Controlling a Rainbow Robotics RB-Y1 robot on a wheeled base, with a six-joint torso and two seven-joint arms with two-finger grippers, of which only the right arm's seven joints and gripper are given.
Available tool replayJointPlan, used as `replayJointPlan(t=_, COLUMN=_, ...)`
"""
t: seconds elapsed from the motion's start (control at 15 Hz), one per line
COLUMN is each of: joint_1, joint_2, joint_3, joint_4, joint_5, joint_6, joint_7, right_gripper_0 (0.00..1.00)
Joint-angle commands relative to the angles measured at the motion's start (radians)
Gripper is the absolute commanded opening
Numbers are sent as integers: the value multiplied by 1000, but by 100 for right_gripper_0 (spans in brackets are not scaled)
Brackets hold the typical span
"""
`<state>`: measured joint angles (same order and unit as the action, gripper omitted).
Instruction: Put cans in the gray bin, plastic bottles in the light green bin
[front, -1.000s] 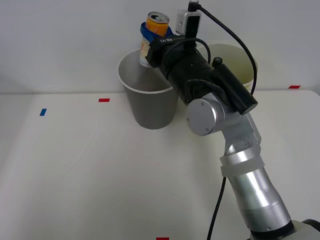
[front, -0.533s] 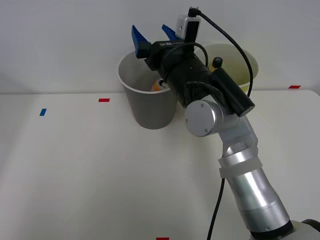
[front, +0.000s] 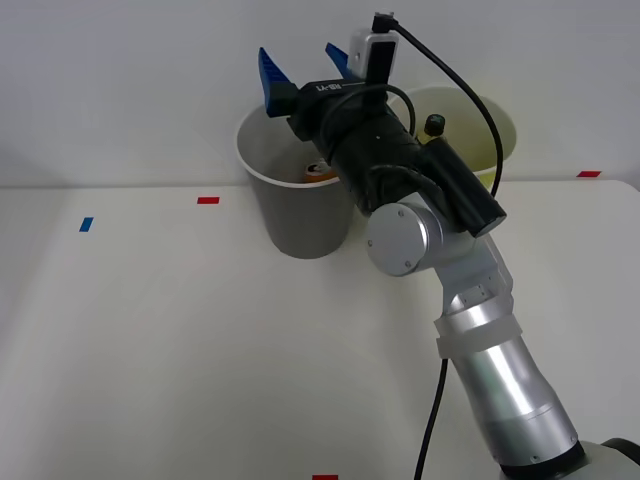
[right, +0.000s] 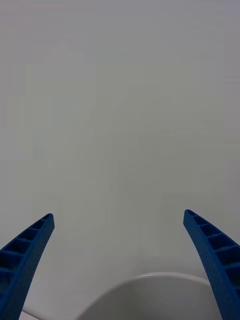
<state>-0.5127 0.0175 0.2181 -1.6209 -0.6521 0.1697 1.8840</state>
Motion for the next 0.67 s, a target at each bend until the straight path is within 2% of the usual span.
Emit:
replayJointPlan(t=0.07, joint_1=8, joint_2=0, joint_3=4, joint_4=-1, joint_5=0, joint_6=-1, joint_7=9, right_gripper_0=87)
replayJointPlan(t=0.2, joint_1=54, joint_2=0, joint_3=37, joint_4=-16, joint_5=-3, joint_6=-71, joint_7=9, right_gripper_0=87)
replayJointPlan(t=0.47, joint_1=186, joint_2=0, joint_3=136, joint_4=-30, joint_5=-6, joint_6=-337, joint_7=10, right_gripper_0=87)
replayJointPlan(t=0.67, joint_1=303, joint_2=0, joint_3=159, joint_4=-131, joint_5=20, joint_6=-351, joint_7=10, right_gripper_0=91)
